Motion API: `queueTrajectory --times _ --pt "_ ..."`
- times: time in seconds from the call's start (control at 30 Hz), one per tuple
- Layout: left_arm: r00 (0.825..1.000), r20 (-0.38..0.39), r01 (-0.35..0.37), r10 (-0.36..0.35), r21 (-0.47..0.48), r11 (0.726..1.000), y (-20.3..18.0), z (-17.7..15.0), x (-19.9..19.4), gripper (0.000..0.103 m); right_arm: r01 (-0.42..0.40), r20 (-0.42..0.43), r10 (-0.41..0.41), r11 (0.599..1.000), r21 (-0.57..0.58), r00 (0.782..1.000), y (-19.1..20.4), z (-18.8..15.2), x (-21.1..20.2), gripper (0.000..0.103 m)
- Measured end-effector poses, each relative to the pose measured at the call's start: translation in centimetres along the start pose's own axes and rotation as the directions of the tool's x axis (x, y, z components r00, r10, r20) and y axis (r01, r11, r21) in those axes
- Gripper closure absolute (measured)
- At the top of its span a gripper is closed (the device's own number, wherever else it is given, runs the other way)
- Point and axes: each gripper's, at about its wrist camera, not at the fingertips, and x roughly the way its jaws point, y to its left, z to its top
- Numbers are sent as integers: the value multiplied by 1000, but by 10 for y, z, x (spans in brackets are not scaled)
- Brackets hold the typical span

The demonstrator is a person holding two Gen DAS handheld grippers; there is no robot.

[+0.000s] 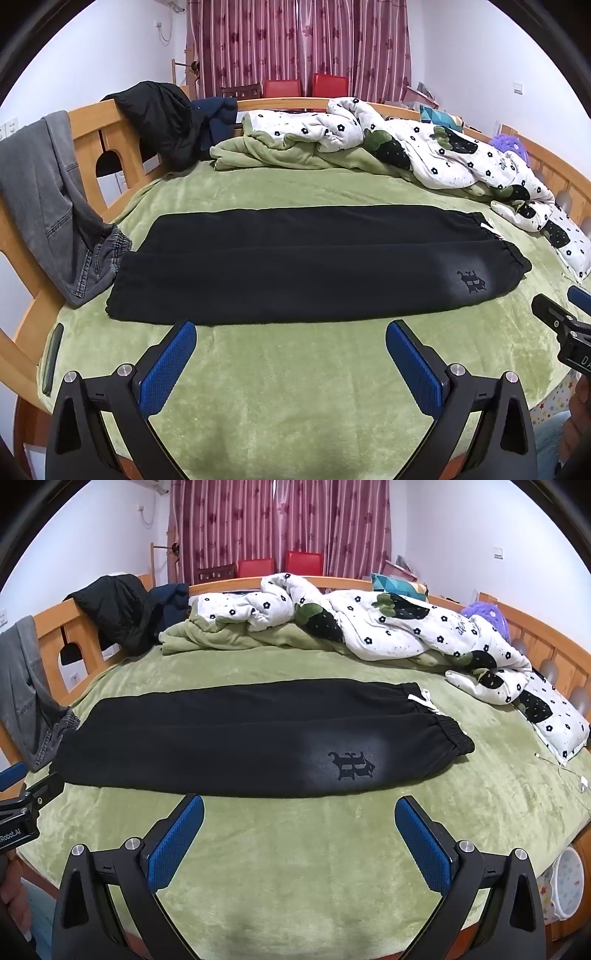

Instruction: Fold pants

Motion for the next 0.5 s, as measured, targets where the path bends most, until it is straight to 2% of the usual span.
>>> queueTrajectory --times 0.5 --pt "1000 -9 0 0 -2 1000 0 -1 2 0 -1 0 1 1000 2 1000 1 -1 -2 1"
